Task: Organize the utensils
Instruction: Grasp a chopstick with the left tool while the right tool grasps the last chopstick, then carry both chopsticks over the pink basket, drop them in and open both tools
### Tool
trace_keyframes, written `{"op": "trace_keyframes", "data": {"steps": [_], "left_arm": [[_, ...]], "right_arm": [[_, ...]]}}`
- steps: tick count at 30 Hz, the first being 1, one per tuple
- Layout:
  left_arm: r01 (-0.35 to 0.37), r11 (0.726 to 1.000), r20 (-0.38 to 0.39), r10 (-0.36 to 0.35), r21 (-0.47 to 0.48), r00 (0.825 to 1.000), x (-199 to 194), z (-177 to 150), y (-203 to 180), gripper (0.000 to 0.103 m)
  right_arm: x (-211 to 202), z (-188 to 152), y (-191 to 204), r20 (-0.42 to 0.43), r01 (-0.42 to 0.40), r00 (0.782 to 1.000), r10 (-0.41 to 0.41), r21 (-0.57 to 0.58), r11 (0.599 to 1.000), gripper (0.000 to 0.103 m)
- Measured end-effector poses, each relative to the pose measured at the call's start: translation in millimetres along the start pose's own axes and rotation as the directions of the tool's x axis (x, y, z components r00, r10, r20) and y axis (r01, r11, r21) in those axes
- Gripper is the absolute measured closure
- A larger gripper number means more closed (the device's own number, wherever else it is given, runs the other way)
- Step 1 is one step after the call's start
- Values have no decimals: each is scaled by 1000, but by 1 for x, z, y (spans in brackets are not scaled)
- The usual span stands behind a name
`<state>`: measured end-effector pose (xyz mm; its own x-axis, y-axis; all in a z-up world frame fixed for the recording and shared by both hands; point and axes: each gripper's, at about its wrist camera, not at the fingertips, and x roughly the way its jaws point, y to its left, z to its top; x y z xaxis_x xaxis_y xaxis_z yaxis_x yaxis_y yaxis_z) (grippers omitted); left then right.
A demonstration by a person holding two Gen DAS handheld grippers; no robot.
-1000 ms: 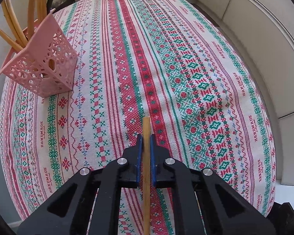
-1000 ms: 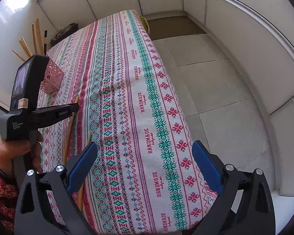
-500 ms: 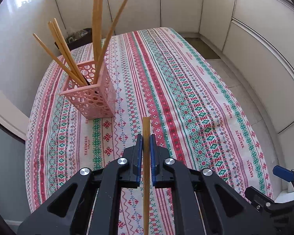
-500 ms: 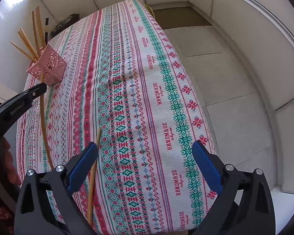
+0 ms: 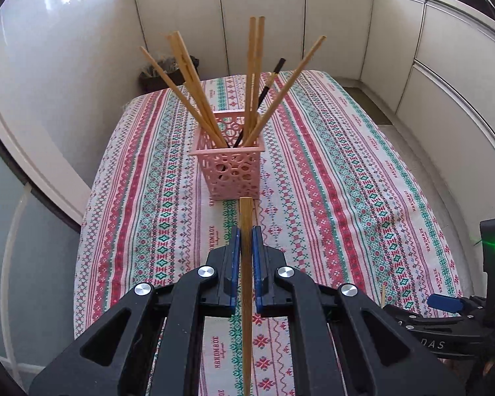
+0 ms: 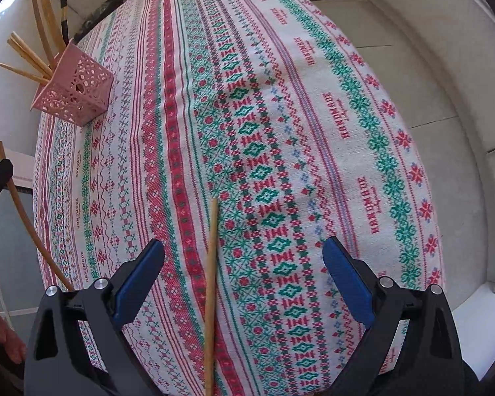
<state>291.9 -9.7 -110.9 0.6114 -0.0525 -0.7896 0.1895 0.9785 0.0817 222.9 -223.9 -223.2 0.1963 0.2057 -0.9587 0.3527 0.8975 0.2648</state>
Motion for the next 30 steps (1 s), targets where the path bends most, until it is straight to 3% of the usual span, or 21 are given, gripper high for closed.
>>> {"op": "trace_keyframes", "data": {"steps": [4,8,9,10,11,12,15,17,20,25,30], "left_arm": [[1,1000,13,0,-30,1000,-8,-2,18,96],[10,998,28,-8,-60,1000,-17,0,35,96],[11,998,32,-9,-66,999,-19,0,38,96],[13,997,35,-11,-73,999,-21,0,42,97],[15,997,38,-12,-78,999,-23,0,44,97],[17,996,40,-14,-82,999,-24,0,47,97],[23,996,51,-18,-92,999,-30,0,53,97],[28,995,64,-22,-101,998,-35,0,57,97],[39,993,85,-30,-114,996,-43,1,62,97],[65,990,129,-49,-125,990,-60,5,65,97],[96,988,167,-74,-125,983,-75,8,62,97]], "right_arm": [[15,2,19,-35,45,998,-46,-20,999,27],[21,2,35,2,123,992,-123,-42,991,32],[21,2,40,22,153,988,-152,-52,987,43],[21,3,45,44,186,982,-183,-70,980,62],[22,3,51,69,216,975,-210,-98,972,75],[23,4,56,81,210,976,-201,-122,970,95],[27,7,66,82,184,981,-175,-113,976,98],[24,5,63,84,124,990,-116,-91,988,98],[1,-1,60,165,72,985,-54,-100,992,98],[-60,-15,59,328,-12,943,58,-139,990,98],[-103,-30,58,404,-75,904,142,-176,981,98]]}}
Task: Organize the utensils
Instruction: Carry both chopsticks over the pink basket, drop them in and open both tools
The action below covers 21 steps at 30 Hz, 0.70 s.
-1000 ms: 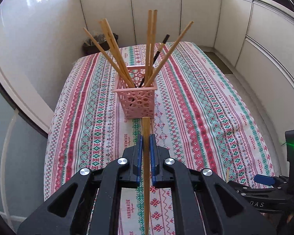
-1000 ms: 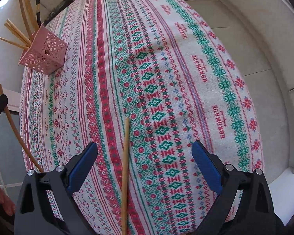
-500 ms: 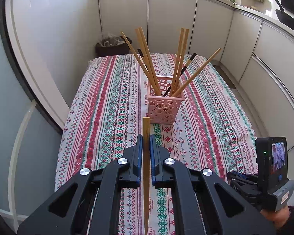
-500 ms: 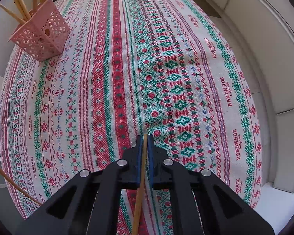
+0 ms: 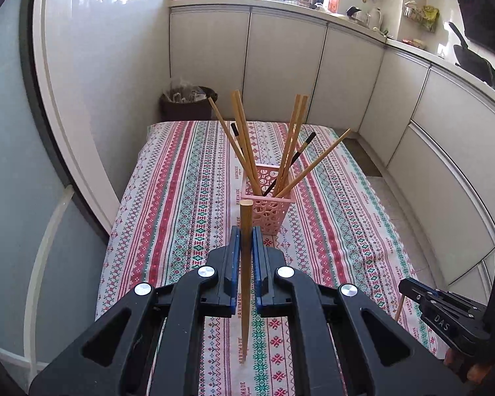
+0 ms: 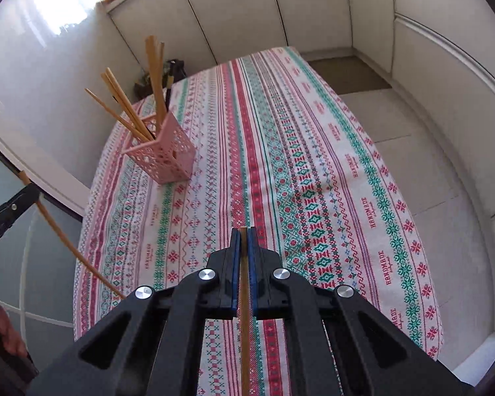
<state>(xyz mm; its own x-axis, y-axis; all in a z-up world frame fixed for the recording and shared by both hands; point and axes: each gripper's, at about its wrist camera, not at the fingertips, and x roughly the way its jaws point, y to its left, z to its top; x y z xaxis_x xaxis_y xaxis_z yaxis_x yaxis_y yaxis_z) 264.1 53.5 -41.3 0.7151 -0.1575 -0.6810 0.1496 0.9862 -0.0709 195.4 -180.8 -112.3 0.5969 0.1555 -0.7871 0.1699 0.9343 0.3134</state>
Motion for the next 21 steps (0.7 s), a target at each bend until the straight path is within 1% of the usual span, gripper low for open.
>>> {"op": "trace_keyframes", "data": {"steps": [7,10,13,21], "left_arm": [[46,999,41,-45,-8,998,-14,15,-7,97],[57,998,65,-56,-17,996,-18,28,-8,97],[75,997,87,-73,-27,994,-22,46,-11,97],[35,999,155,-39,29,987,-31,102,-30,97]], "right_arm": [[-46,18,4,81,-50,995,52,-19,999,98],[-66,30,7,106,-66,992,69,-31,997,98],[-80,49,10,122,-93,988,96,-31,995,98],[-105,100,17,189,-147,970,153,-46,988,98]]}}
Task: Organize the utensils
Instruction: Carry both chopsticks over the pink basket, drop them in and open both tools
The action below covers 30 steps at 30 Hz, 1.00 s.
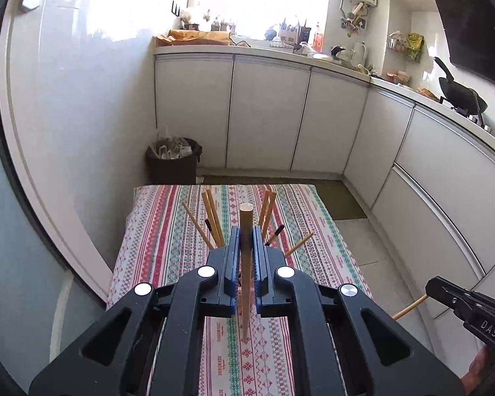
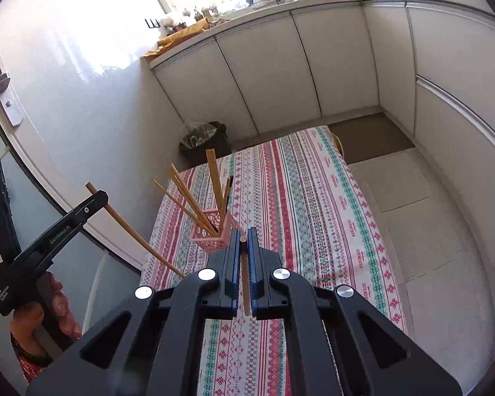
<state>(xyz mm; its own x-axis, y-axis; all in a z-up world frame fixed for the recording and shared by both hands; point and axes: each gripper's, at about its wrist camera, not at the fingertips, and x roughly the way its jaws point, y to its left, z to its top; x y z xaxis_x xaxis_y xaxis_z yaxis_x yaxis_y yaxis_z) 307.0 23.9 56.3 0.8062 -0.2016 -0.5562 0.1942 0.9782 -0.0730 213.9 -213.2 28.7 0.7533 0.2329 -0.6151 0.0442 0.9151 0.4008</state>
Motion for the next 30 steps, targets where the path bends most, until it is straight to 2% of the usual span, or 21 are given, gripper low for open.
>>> {"op": "trace_keyframes", "data": {"steps": [7,12,15,18,20,21,22,25,30], "left_arm": [[-45,999,34,44,29,998,25,35,-11,97],[-66,997,33,65,27,997,50,47,-10,97],[-75,997,2,75,8,997,67,43,-3,97],[-81,997,-83,81,0,993,90,27,6,95],[-83,996,-130,78,-32,988,98,15,15,89],[-80,995,-133,73,-53,988,98,12,21,86],[-72,994,-123,61,-84,991,93,9,27,78],[-51,984,-57,42,-171,997,68,3,46,65],[-42,963,41,55,-265,998,26,-3,69,55]], "right_arm": [[2,21,-2,29,-2,1000,3,-21,1000,98],[13,28,-10,16,3,1000,-3,-15,1000,98],[23,32,-14,3,7,1000,-7,-10,1000,98],[32,35,-13,-10,-2,1000,2,0,1000,98],[36,39,-8,-11,-19,1000,19,2,1000,98],[36,40,-4,-8,-31,999,31,1,1000,98],[36,44,1,-2,-43,999,43,-2,999,98],[36,56,21,34,-68,997,68,-16,998,98],[47,83,58,91,-80,992,84,-40,996,98]]}}
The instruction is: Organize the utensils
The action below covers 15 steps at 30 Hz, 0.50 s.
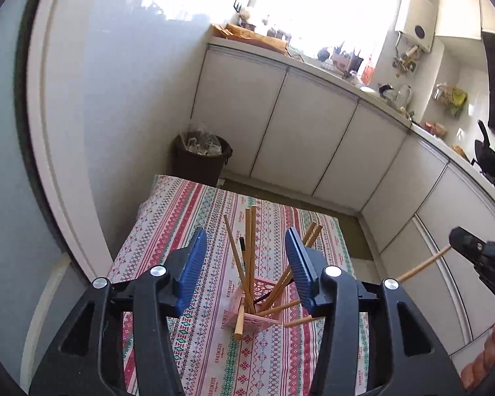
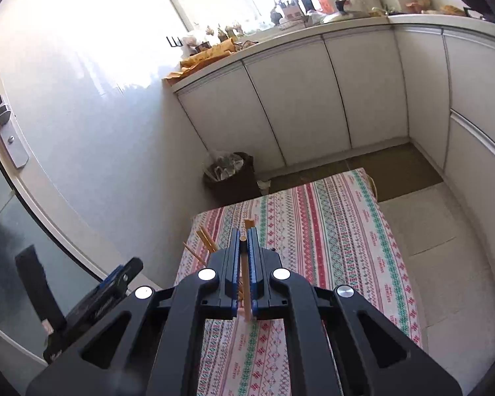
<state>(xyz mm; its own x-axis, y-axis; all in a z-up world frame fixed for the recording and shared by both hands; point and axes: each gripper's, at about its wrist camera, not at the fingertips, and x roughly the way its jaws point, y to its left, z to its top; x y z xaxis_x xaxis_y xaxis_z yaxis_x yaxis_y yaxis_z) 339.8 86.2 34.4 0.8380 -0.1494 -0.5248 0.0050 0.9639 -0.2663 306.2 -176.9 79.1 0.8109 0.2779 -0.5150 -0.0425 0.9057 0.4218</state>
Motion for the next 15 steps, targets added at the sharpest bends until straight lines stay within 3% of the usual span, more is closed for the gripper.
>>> {"op": "trace_keyframes", "data": {"steps": [5,11,15], "left_arm": [[-9,1000,34,9,6,999,-14,7,11,55],[-32,999,-27,32,10,999,2,2,22,52],[-61,998,-30,61,21,998,3,-2,23,51]], "right_arm": [[35,12,26,42,47,998,-45,-55,997,98],[96,-12,28,-22,72,997,-74,-74,995,94],[98,-22,28,-30,85,996,-88,-72,994,90]]}}
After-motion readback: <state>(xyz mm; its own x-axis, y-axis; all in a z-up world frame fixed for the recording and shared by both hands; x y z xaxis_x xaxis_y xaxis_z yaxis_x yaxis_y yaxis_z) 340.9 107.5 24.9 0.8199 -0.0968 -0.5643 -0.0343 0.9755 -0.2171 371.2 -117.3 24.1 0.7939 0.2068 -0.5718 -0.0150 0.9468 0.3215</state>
